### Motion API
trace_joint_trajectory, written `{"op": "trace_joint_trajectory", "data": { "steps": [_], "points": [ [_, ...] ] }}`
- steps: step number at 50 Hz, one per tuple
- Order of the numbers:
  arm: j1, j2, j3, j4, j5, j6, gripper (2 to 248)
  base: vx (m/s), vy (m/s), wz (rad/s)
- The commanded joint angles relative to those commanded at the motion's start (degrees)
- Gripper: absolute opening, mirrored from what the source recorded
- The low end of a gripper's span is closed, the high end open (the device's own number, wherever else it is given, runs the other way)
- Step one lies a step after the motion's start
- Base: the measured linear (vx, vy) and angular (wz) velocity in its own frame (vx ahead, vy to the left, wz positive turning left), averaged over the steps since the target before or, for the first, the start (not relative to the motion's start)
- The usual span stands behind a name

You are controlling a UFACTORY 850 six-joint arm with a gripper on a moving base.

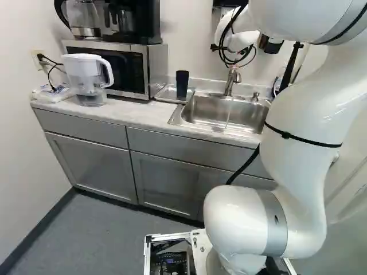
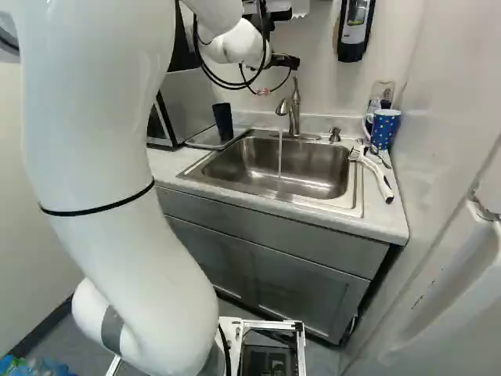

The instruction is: Rinse the cup and place it in the tray

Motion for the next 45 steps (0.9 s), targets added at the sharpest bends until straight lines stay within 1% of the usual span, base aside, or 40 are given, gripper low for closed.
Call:
{"op": "trace_joint_trajectory", "data": {
  "steps": [13, 32, 45],
  "points": [
    [-0.05, -0.59, -2.18, 0.0, -5.05, 0.0, 247, 0.0, 0.0, 0.0],
    [-0.41, -2.36, -4.25, 0.0, -5.05, 0.0, 247, 0.0, 0.0, 0.0],
    [-0.42, -2.42, -4.32, 0.0, -5.05, 0.0, 247, 0.0, 0.0, 0.0]
  ]
}}
